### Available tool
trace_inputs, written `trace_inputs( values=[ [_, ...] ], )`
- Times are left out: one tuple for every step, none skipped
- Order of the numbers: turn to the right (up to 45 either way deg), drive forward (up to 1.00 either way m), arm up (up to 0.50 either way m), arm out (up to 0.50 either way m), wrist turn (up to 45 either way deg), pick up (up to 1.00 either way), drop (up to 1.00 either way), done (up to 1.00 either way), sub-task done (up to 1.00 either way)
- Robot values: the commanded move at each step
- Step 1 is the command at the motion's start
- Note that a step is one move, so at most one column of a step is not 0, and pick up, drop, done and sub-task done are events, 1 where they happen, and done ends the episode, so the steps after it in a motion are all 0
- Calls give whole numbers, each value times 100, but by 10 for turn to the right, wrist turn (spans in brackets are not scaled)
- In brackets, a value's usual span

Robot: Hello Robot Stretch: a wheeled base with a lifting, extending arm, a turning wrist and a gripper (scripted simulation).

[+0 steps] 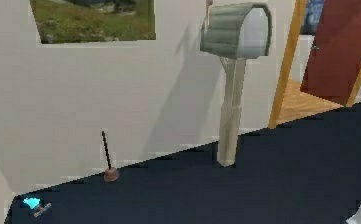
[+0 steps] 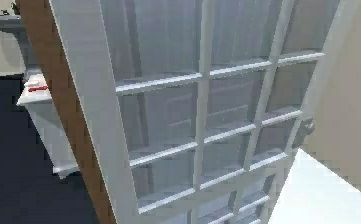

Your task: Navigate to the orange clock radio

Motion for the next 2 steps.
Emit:
trace_inputs(
  values=[
    [240, 0, 0, 0, 0, 0, 0, 0, 0],
    [0, 45, 0, 0, 0, 0, 0, 0, 0]
  ],
)
